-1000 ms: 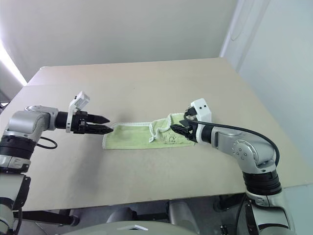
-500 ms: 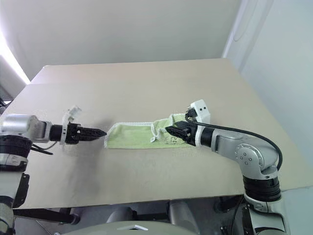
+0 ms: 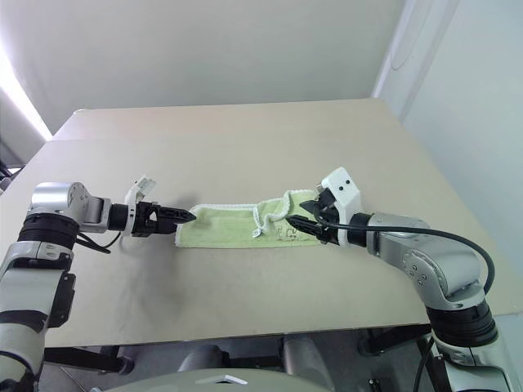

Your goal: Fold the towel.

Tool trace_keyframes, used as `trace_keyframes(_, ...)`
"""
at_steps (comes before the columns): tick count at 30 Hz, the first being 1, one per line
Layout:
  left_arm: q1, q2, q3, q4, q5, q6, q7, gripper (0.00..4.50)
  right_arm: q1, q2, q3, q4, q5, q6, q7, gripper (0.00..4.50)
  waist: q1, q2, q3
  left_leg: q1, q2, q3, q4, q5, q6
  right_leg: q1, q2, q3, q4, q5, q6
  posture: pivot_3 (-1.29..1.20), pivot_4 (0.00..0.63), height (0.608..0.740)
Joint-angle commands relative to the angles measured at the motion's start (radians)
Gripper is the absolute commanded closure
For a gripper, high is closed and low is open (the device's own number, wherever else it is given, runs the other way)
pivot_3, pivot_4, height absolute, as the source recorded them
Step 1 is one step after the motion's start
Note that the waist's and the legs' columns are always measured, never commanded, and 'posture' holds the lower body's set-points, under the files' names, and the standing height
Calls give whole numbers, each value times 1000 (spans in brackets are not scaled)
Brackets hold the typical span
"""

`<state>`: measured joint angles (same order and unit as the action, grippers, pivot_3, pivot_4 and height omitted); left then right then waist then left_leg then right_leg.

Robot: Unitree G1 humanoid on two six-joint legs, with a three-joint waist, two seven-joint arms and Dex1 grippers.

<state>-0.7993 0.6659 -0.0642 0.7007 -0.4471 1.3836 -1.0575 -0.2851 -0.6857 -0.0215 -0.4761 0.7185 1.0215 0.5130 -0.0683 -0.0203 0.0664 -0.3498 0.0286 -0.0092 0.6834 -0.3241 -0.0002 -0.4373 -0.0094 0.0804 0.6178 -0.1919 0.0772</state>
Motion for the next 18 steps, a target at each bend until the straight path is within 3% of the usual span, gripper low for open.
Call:
trace_keyframes(1,-20,8,-9,15,2,24,7,0,3,-4,-42,-15,-3,-20,7,1993,0,0,0,0,0,0,0,0,0,0,0,0,0,0,0,0,0,712)
trace_keyframes(8,-30,-10,-24,35,8,8,-1,0,28,-24,-30,-22,-25,-42,43,1993,0,0,0,0,0,0,0,0,0,0,0,0,0,0,0,0,0,712)
trace_keyframes(9,-25,-8,-30,22,2,14,-9,179,33,-32,-28,-20,-33,-43,49,1955,0,0,0,0,0,0,0,0,0,0,0,0,0,0,0,0,0,712)
trace_keyframes(11,-12,-3,-42,-9,-11,22,-28,555,41,-46,-28,-16,-46,-44,59,1942,1,0,0,1,0,0,0,0,0,1,0,0,0,0,0,0,0,712)
trace_keyframes(18,0,27,-36,-46,-38,30,-61,3050,73,-74,-37,-18,-71,-46,76,1942,-1,0,0,0,0,0,0,0,0,0,0,0,-1,0,0,0,0,712)
